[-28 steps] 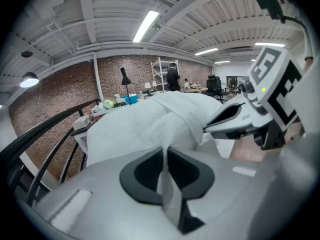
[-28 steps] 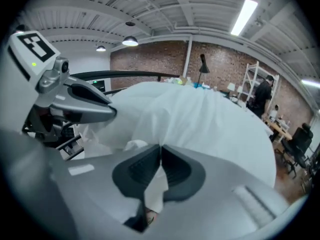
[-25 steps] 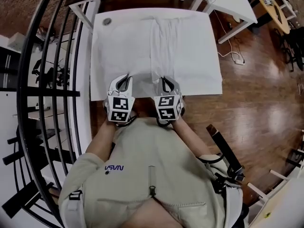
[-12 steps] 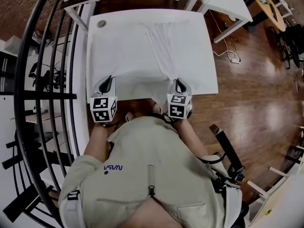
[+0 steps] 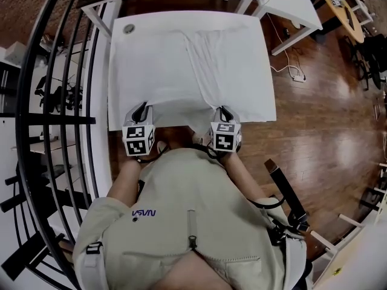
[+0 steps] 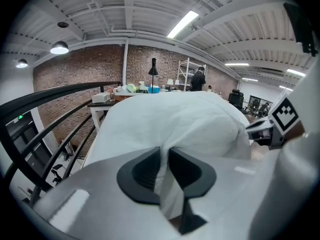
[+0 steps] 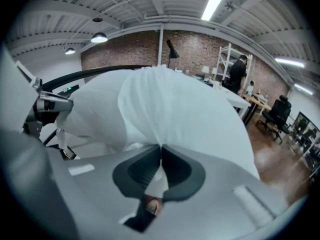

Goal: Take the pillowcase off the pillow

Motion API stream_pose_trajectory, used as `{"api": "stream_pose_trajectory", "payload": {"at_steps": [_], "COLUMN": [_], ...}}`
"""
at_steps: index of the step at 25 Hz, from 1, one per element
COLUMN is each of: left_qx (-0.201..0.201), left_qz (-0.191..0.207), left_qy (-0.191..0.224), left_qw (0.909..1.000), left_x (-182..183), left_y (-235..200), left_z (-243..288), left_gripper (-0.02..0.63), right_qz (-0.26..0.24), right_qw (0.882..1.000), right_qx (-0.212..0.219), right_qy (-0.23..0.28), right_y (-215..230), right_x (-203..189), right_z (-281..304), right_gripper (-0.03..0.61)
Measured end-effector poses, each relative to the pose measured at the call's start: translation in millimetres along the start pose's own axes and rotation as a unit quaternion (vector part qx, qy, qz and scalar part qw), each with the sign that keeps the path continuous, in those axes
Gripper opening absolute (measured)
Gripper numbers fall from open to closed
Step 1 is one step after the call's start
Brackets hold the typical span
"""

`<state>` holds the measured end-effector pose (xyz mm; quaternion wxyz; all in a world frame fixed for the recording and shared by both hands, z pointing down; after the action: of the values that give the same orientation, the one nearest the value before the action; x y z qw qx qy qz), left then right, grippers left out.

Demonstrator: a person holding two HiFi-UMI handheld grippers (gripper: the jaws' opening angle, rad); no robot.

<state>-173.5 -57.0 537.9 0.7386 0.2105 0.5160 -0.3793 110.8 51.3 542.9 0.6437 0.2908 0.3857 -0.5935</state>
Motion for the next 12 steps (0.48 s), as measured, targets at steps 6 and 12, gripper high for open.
{"api": "stream_pose_trajectory", "payload": {"at_steps": [6, 12], "left_qx": [-0.007, -0.014], "left_qz": [0.029, 0.04], "left_qy": [0.03, 0.065], "left_qw": [0.9991, 0.997], "left_x": [23.0, 54.1], "left_y": [12.7, 22.3], "left_z": [-16.8, -30.9], "left_gripper": [0.103, 0.118], "right_qz": [0.01, -0.007], "right_qw": [0.999, 0.993], "right_qx": [0.046, 0.088], "right_qy": [0.013, 0.072], "right_y": [-3.4, -10.4], "right_x": [14.8, 58.0], "right_z": [-21.1, -38.9], "right_gripper": [0.036, 0.041]}}
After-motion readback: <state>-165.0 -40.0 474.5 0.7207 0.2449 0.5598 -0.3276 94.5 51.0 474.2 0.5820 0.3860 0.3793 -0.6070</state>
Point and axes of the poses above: the fingertips, and each gripper's own axes: z forward along the fingers, y to its right, x out of its top, the point moved 9 cm from there along -z, backward along the fingers, and after that the axes turned 12 degrees about y, right-handed, at the moved point
